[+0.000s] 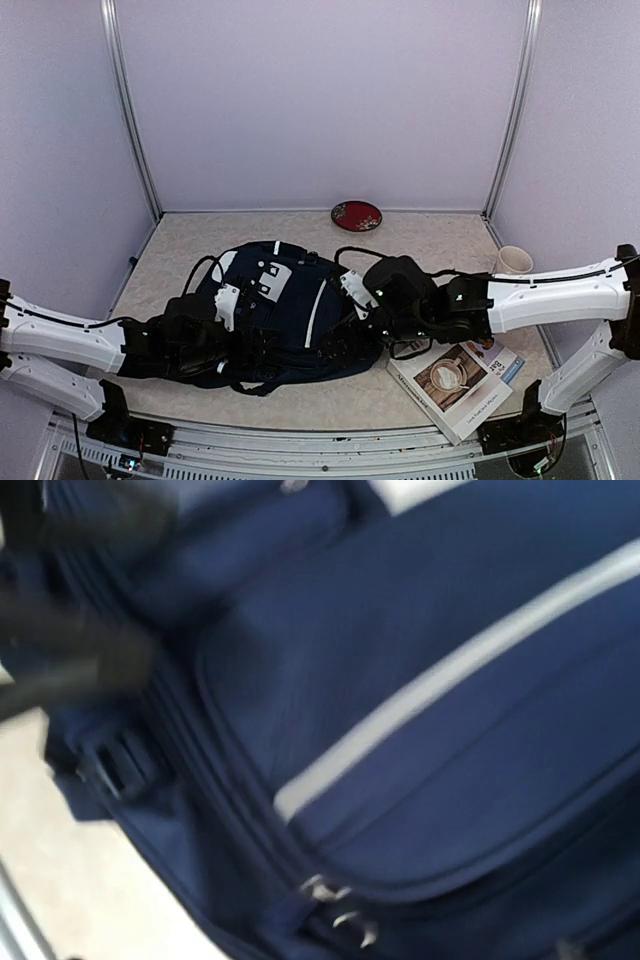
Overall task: Pack the student bag
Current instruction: Rotate the student bag at the center of the board, then hold the largest pocket of the student bag.
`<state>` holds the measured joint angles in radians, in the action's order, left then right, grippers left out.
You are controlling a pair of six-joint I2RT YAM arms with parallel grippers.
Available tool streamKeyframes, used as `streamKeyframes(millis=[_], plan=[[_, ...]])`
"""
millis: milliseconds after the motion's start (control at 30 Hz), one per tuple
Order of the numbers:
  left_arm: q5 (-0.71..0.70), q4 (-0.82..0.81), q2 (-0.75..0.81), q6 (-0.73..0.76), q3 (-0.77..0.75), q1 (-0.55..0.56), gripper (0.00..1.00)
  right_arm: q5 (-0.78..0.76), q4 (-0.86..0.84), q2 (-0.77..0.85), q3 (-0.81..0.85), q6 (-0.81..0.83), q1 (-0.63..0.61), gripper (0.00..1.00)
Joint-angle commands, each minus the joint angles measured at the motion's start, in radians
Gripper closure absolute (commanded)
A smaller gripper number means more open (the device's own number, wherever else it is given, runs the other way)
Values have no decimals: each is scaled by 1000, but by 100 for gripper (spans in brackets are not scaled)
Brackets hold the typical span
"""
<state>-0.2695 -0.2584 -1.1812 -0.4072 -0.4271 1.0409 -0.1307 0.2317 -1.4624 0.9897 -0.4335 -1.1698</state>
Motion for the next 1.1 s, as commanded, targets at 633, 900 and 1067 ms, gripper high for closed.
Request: streamKeyframes(millis=[633, 900, 1067], plan=[[14, -80, 21, -83, 115, -132, 15, -352, 324, -489, 365, -273, -141, 50], [59, -91, 4, -161, 154, -188, 14, -384, 400, -478, 374, -301, -139, 91], [-5, -71, 16, -194, 189, -235, 14, -342, 420, -450, 352, -294, -134, 99]])
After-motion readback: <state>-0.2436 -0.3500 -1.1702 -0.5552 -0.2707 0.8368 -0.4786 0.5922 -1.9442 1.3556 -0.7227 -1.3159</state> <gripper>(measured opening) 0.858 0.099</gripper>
